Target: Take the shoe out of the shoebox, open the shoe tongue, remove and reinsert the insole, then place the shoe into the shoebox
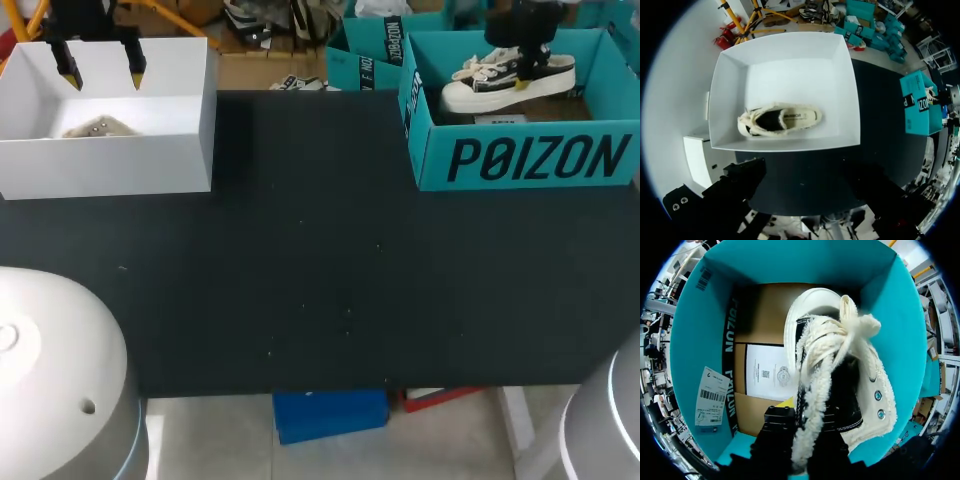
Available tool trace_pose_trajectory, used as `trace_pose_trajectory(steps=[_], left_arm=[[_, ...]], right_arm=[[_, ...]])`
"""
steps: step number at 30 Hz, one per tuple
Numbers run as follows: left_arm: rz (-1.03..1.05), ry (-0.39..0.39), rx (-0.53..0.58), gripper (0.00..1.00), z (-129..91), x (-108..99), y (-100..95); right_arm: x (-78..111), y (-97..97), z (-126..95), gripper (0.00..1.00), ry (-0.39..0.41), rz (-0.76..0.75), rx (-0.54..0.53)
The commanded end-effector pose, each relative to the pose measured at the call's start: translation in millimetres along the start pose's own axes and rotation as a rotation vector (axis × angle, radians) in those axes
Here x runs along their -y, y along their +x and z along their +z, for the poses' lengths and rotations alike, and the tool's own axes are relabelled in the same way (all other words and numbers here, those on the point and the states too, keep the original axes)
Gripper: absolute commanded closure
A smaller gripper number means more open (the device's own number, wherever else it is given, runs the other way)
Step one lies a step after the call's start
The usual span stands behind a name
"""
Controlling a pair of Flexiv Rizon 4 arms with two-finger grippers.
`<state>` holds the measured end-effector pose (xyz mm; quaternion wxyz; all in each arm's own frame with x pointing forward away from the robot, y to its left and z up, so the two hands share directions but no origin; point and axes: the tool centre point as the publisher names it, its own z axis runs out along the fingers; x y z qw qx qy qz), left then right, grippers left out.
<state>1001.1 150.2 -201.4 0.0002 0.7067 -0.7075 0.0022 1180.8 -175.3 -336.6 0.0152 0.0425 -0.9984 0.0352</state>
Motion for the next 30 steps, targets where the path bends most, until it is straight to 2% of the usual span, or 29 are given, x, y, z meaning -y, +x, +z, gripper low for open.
trace_pose_trajectory(steps=[1, 10, 18, 23, 30], left_arm=[[0.0, -0.002, 0.001, 0.0, -0.7, -0.5, 0.0], [0.0, -0.002, 0.001, 0.0, -0.7, -0.5, 0.0], [0.0, -0.002, 0.001, 0.0, -0.7, -0.5, 0.0], [0.0, -0.002, 0.001, 0.0, -0.7, -0.5, 0.0], [0.0, -0.002, 0.001, 0.0, -0.7, -0.5, 0.0]], right_arm=[[-4.1, 30.1, -46.3, 1.0, 0.028, 0.016, 0.06], [-6.8, 53.7, -94.3, 1.0, 0.084, 0.059, 0.107], [-9.3, 88.1, -141.9, 1.0, 0.132, 0.076, 0.163], [-23.9, 114.8, -176.2, 1.0, 0.189, 0.05, 0.222], [-60.5, 154.3, -213.1, 1.0, 0.217, 0.042, 0.277]])
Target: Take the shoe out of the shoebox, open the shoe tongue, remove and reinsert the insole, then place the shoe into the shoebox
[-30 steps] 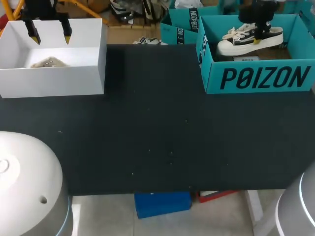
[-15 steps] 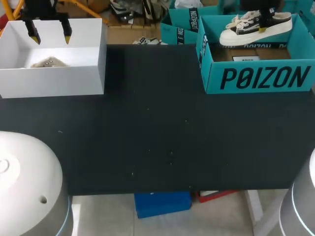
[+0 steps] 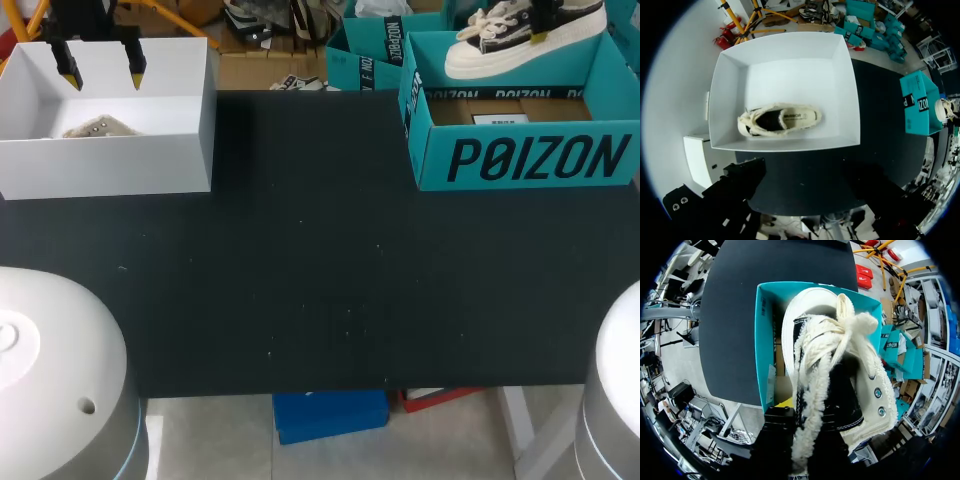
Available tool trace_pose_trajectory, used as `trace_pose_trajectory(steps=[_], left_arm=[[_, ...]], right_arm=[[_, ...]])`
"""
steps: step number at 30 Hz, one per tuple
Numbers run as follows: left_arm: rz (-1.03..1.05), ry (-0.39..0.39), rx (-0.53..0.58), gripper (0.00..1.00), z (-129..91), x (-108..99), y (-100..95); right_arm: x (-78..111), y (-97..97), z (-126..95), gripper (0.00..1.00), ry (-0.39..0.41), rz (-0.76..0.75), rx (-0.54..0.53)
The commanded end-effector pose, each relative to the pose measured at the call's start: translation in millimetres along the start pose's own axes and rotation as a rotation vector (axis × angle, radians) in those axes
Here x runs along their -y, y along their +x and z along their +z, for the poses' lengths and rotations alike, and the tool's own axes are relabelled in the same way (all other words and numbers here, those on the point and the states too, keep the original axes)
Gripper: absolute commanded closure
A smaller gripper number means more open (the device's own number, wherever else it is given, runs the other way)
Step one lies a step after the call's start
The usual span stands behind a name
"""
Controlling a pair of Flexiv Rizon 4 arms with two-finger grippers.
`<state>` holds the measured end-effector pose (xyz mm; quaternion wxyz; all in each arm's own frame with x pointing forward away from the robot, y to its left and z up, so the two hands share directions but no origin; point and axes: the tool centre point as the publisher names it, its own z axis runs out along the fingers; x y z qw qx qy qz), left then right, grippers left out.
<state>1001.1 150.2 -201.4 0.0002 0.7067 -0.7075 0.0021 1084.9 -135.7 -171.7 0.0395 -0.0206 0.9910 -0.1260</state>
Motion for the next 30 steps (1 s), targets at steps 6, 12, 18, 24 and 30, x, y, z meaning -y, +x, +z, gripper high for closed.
trace_pose_trajectory(steps=[6, 12, 18, 24, 30], left_arm=[[0.0, -0.002, 0.001, 0.0, -0.7, -0.4, 0.0], [0.0, -0.002, 0.001, 0.0, -0.7, -0.4, 0.0], [0.0, -0.002, 0.001, 0.0, -0.7, -0.4, 0.0], [0.0, -0.002, 0.001, 0.0, -0.7, -0.4, 0.0], [0.0, -0.002, 0.001, 0.0, -0.7, -0.4, 0.0]], right_arm=[[-55.1, 84.6, -84.6, 1.0, 0.007, 0.056, 0.22], [-120.5, 114.0, -101.7, 1.0, -0.001, 0.108, 0.234], [-196.1, 135.9, -110.0, 1.0, -0.019, 0.118, 0.251], [-259.9, 158.5, -106.8, 1.0, -0.055, 0.136, 0.244], [-308.2, 175.7, -93.7, 1.0, -0.088, 0.14, 0.217]])
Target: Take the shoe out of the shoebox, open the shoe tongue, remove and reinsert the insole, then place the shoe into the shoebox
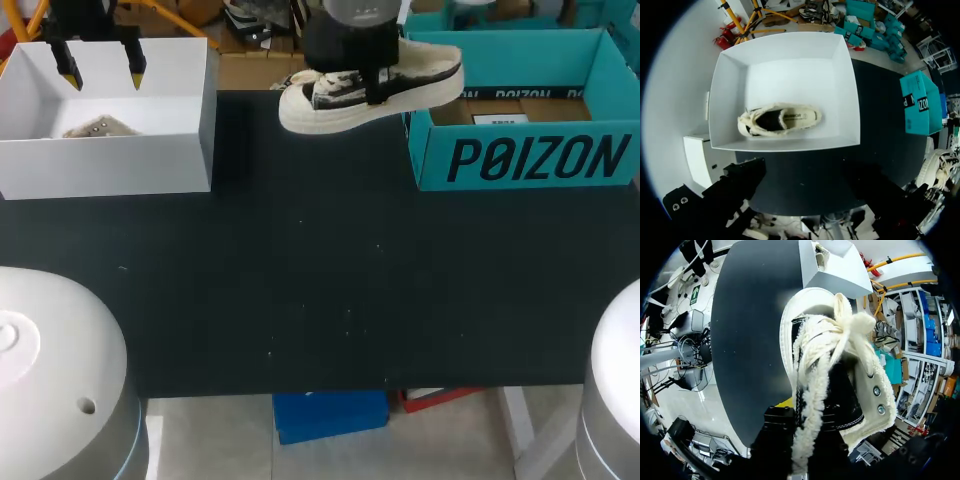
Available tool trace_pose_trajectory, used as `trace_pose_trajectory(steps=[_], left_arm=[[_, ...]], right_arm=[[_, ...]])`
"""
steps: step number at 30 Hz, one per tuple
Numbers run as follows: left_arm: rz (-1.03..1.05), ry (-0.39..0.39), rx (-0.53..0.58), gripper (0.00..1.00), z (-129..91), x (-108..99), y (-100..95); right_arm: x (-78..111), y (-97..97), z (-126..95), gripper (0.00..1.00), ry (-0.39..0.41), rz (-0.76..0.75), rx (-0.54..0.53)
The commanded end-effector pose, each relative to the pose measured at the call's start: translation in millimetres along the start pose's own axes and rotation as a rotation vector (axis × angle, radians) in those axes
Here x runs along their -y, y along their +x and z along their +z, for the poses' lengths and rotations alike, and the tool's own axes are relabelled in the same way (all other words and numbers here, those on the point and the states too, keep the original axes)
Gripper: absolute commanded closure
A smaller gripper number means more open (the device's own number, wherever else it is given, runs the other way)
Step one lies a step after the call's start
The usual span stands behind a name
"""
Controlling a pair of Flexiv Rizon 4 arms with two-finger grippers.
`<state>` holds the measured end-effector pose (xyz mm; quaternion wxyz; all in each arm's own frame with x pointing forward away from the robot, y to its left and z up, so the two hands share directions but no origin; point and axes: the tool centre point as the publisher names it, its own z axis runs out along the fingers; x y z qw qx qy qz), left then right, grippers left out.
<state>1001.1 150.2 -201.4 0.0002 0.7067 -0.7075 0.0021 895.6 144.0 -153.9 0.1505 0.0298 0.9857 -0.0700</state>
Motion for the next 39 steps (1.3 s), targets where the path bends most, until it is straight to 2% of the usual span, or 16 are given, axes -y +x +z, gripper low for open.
trace_pose_trajectory(steps=[1, 7, 16, 29, 34, 39], left_arm=[[0.0, -0.002, 0.001, 0.0, -0.7, -0.5, 0.0], [0.0, -0.002, 0.001, 0.0, -0.7, -0.5, 0.0], [0.0, -0.002, 0.001, 0.0, -0.7, -0.5, 0.0], [0.0, -0.002, 0.001, 0.0, -0.7, -0.5, 0.0], [0.0, -0.002, 0.001, 0.0, -0.7, -0.5, 0.0], [0.0, -0.002, 0.001, 0.0, -0.7, -0.5, 0.0]], right_arm=[[-41.3, 14.9, 14.9, 1.0, 0.009, 0.01, 0.001], [-69.0, 40.2, 36.9, 1.0, -0.025, 0.035, -0.026], [-95.2, 80.1, 70.5, 1.0, -0.09, 0.054, -0.031], [-116.0, 122.3, 116.0, 1.0, -0.191, -0.012, -0.024], [-125.4, 132.6, 139.4, 1.0, -0.231, -0.029, -0.019], [-126.7, 140.2, 160.7, 1.0, -0.27, -0.011, -0.033]])
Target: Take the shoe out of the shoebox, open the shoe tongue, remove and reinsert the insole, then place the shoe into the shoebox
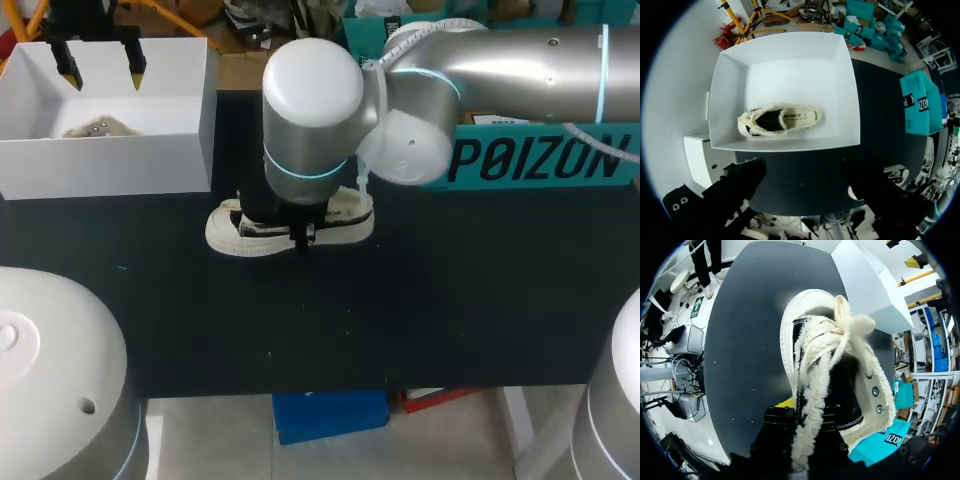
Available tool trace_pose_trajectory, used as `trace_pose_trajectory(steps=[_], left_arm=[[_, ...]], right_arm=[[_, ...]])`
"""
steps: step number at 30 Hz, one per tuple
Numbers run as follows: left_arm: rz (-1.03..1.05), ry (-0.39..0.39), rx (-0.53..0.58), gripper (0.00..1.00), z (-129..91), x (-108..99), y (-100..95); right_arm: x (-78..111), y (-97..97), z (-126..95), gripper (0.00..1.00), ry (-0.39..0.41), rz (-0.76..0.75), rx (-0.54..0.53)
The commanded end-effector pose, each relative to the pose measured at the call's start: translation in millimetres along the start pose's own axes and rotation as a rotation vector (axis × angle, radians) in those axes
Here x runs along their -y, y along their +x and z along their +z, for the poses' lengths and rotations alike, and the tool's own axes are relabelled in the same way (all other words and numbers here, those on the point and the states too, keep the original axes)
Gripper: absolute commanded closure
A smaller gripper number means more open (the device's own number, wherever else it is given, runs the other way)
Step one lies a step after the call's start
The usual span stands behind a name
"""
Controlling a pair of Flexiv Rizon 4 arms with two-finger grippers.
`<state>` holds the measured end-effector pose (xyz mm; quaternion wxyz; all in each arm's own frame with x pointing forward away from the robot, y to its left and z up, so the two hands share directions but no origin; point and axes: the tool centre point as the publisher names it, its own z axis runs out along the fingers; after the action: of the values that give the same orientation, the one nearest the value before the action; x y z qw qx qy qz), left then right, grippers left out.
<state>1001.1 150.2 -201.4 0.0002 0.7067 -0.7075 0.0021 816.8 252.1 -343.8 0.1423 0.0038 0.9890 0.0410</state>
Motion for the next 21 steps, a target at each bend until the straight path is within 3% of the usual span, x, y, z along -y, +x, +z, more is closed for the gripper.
trace_pose_trajectory(steps=[1, 10, 17, 18, 19, 21], left_arm=[[0.0, -0.002, 0.001, 0.0, -0.6, -0.5, 0.0], [0.0, -0.002, 0.001, 0.0, -0.6, -0.5, 0.0], [0.0, -0.002, 0.001, 0.0, -0.6, -0.5, 0.0], [0.0, -0.002, 0.001, 0.0, -0.6, -0.5, 0.0], [0.0, -0.002, 0.001, 0.0, -0.6, -0.5, 0.0], [0.0, -0.002, 0.001, 0.0, -0.6, -0.5, 0.0]], right_arm=[[4.9, 4.9, 24.7, 1.0, -0.051, 0.015, -0.011], [17.5, 13.8, 52.6, 1.0, -0.072, 0.025, -0.048], [19.6, 16.3, 57.0, 1.0, -0.083, 0.035, -0.056], [19.6, 16.7, 57.0, 0.62, -0.085, 0.035, -0.057], [19.5, 17.3, 56.1, 0.0, -0.087, 0.031, -0.06], [19.8, 18.0, 52.6, 0.0, -0.087, 0.031, -0.061]])
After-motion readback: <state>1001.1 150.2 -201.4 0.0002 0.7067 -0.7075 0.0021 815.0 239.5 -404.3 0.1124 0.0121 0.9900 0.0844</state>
